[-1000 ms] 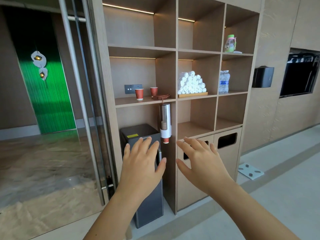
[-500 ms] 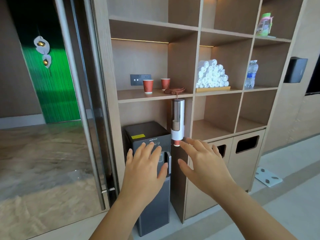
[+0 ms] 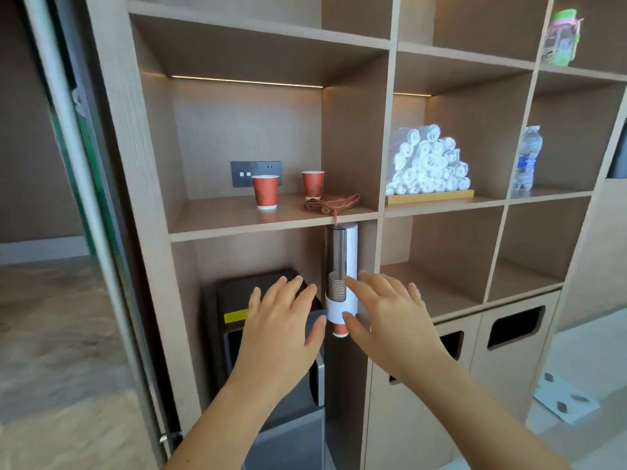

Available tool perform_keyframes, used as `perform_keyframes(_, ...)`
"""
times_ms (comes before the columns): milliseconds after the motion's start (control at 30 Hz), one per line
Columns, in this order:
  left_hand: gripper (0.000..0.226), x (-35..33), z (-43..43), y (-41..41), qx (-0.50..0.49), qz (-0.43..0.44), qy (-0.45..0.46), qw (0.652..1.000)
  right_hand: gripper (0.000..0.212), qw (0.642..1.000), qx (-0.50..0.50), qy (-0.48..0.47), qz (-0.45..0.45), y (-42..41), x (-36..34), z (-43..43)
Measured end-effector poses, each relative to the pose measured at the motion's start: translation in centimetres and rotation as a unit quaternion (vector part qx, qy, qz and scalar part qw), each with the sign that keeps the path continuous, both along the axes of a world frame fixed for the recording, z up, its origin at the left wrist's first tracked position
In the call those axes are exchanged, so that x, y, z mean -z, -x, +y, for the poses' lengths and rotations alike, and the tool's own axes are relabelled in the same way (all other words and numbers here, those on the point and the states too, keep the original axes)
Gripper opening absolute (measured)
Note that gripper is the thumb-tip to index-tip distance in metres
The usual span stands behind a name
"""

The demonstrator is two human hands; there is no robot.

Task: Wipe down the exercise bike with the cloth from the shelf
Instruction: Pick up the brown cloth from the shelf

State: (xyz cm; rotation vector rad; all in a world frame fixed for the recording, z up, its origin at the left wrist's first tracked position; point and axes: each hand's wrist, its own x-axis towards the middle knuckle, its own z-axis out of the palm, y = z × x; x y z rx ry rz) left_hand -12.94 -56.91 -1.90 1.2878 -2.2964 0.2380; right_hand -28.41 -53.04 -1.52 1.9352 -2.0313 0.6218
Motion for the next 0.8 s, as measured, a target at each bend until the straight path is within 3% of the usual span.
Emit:
perform_keyframes(433, 0.050, -0.4, -14.5, 3.2, 0.035, 0.034, 0.026, 0.998, 0.053, 1.000, 0.014, 0.003, -0.001, 3.1, 0.2, -13.7)
perform_keyframes(800, 0.049, -2.4, -26.6, 4.0, 0.091, 0.056, 0.058, 0.993, 0.052, 0.997, 0.041, 0.064, 0.028, 4.7, -2.2, -24.4)
